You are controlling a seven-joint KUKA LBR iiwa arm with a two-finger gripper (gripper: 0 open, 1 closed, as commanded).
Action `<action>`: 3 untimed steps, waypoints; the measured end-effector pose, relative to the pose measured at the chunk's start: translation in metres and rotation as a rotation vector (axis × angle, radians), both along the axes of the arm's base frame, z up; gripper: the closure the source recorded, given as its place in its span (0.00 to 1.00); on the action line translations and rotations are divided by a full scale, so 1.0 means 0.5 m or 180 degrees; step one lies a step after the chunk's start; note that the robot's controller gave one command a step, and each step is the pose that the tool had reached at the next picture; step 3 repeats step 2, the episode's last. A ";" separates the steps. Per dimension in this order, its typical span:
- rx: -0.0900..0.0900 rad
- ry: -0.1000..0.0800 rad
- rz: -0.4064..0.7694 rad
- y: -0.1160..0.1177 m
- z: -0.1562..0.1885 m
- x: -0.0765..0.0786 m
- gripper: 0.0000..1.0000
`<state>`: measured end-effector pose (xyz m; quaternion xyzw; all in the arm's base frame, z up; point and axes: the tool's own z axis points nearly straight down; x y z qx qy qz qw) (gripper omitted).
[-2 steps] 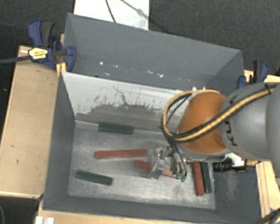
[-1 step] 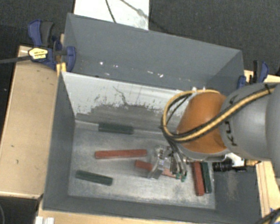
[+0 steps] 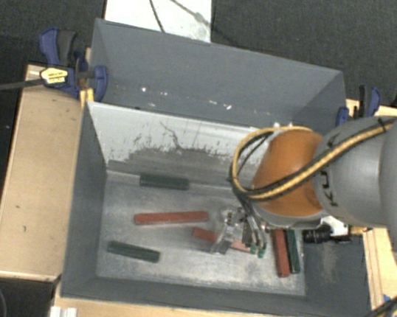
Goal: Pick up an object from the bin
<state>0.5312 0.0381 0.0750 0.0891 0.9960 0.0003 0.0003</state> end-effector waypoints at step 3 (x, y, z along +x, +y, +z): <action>0.0001 -0.0016 0.0006 0.001 0.042 0.003 1.00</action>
Offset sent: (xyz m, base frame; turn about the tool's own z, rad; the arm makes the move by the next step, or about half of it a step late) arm -0.0001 0.0000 0.0321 0.0000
